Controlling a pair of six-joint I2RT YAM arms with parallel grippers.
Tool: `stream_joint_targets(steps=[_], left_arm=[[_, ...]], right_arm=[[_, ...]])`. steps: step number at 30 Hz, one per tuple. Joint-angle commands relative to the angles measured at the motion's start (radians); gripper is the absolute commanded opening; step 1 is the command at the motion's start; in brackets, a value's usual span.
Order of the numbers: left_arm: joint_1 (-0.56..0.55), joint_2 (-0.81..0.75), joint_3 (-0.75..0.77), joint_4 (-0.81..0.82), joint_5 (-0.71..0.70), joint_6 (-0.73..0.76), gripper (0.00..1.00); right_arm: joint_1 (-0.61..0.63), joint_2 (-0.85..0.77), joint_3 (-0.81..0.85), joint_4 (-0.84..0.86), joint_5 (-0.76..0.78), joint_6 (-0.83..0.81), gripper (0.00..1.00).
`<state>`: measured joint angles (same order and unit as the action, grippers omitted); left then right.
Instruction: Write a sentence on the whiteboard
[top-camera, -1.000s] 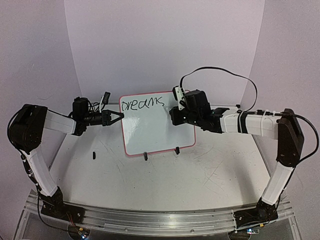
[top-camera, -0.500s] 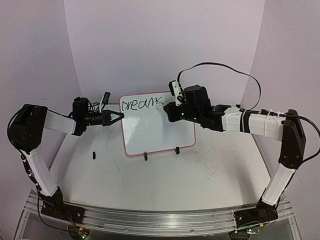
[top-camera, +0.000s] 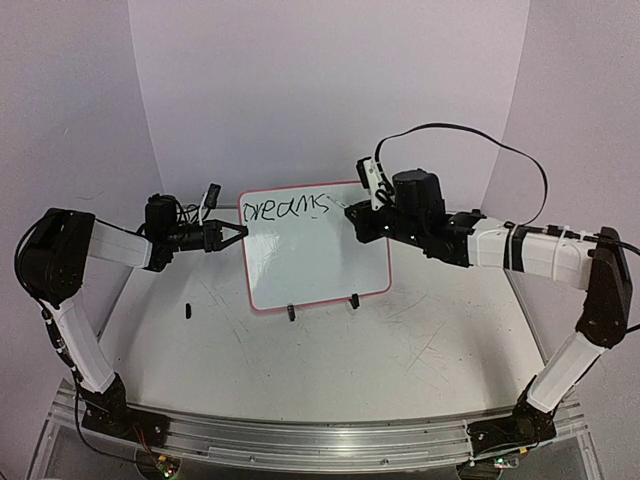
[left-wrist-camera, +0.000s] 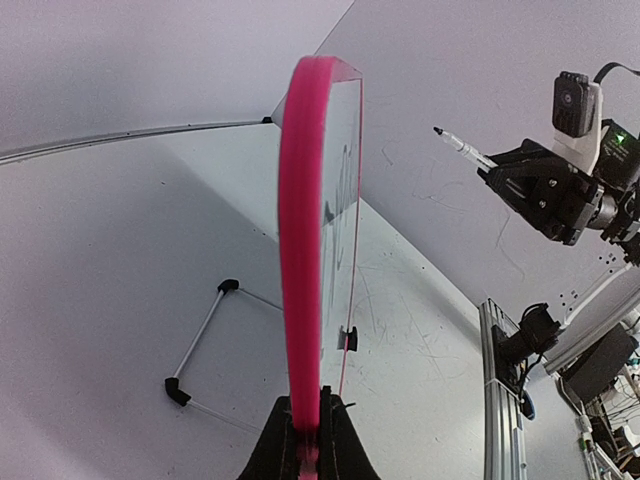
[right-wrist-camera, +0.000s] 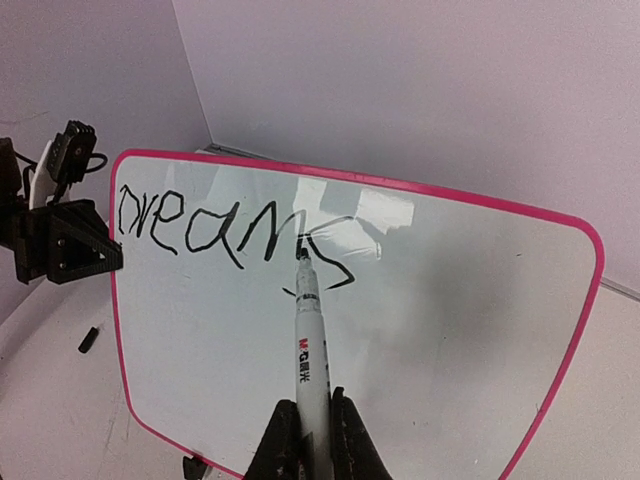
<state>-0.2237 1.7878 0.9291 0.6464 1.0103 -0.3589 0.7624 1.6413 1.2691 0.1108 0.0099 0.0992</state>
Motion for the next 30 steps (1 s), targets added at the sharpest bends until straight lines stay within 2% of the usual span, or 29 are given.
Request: stream_joint_targets(steps=[1, 11, 30], left_arm=[[-0.008, -0.011, 0.023, 0.019, -0.032, 0.052, 0.0], [-0.008, -0.015, 0.021, 0.007, -0.047, 0.049, 0.0], [-0.008, -0.017, 0.022, 0.0, -0.061, 0.039, 0.0]], right_arm=[[-0.003, -0.011, -0.014, 0.015, -0.002, -0.037, 0.0], [0.007, 0.038, 0.032, -0.013, -0.073, -0.011, 0.0], [0.172, 0.227, 0.245, -0.061, -0.113, -0.053, 0.0]])
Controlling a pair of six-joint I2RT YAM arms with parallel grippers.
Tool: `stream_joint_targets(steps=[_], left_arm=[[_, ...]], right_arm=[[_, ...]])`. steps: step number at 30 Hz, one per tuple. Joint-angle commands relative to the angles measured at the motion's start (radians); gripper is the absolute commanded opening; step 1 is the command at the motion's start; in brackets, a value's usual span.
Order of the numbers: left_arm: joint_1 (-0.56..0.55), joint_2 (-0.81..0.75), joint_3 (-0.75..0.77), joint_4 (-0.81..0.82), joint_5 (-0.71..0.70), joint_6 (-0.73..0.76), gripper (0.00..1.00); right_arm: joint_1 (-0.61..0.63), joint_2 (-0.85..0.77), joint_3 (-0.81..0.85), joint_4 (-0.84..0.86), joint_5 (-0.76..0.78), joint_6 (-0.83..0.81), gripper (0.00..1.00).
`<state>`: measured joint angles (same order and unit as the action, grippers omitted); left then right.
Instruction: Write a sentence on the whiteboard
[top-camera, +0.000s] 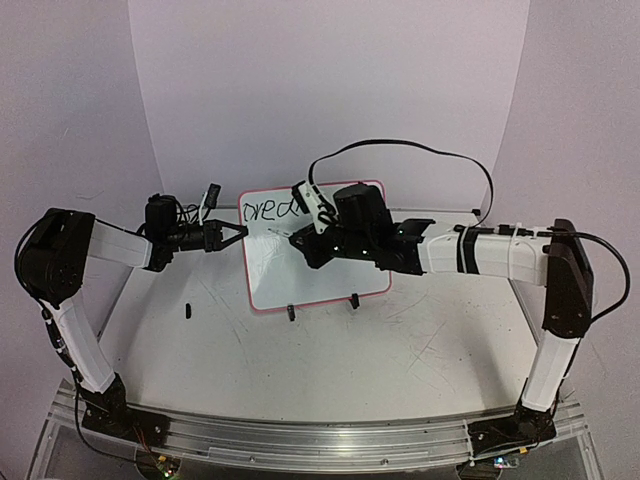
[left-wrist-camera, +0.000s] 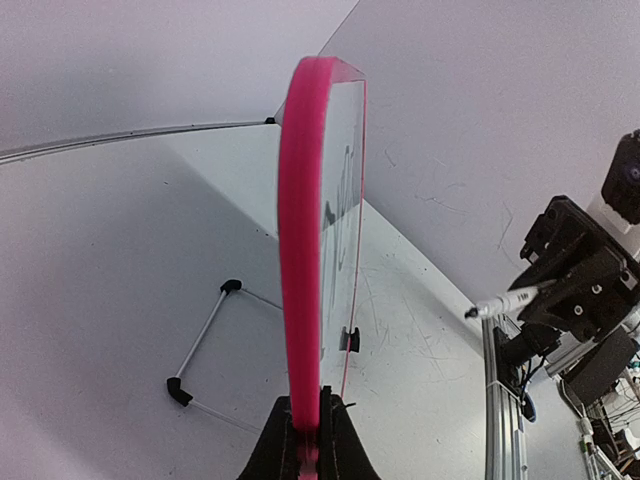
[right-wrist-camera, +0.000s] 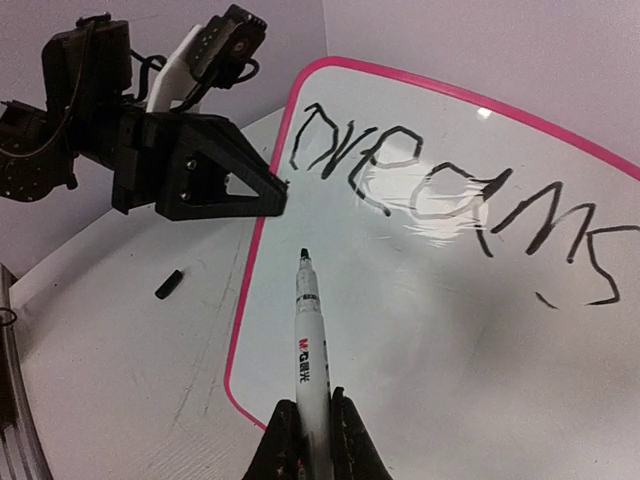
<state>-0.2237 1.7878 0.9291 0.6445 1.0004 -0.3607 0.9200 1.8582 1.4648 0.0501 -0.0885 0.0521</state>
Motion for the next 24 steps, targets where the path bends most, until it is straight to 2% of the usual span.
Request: stream_joint_targets(steps=[1, 20, 24], left_arm=[[-0.009, -0.017, 0.023, 0.001, -0.052, 0.041, 0.0], [-0.008, -0.004, 0.034, -0.004, -0.05, 0.037, 0.0], [-0.009, -0.003, 0.034, -0.005, -0.049, 0.038, 0.0]], right_arm=[[0.016, 0.011, 0.051, -0.001, -0.014, -0.006, 0.0], [0.083, 0.139, 0.177, -0.05, 0.034, -0.107, 0.0], [0.082, 0.17, 0.215, -0.088, 0.126, -0.104, 0.0]])
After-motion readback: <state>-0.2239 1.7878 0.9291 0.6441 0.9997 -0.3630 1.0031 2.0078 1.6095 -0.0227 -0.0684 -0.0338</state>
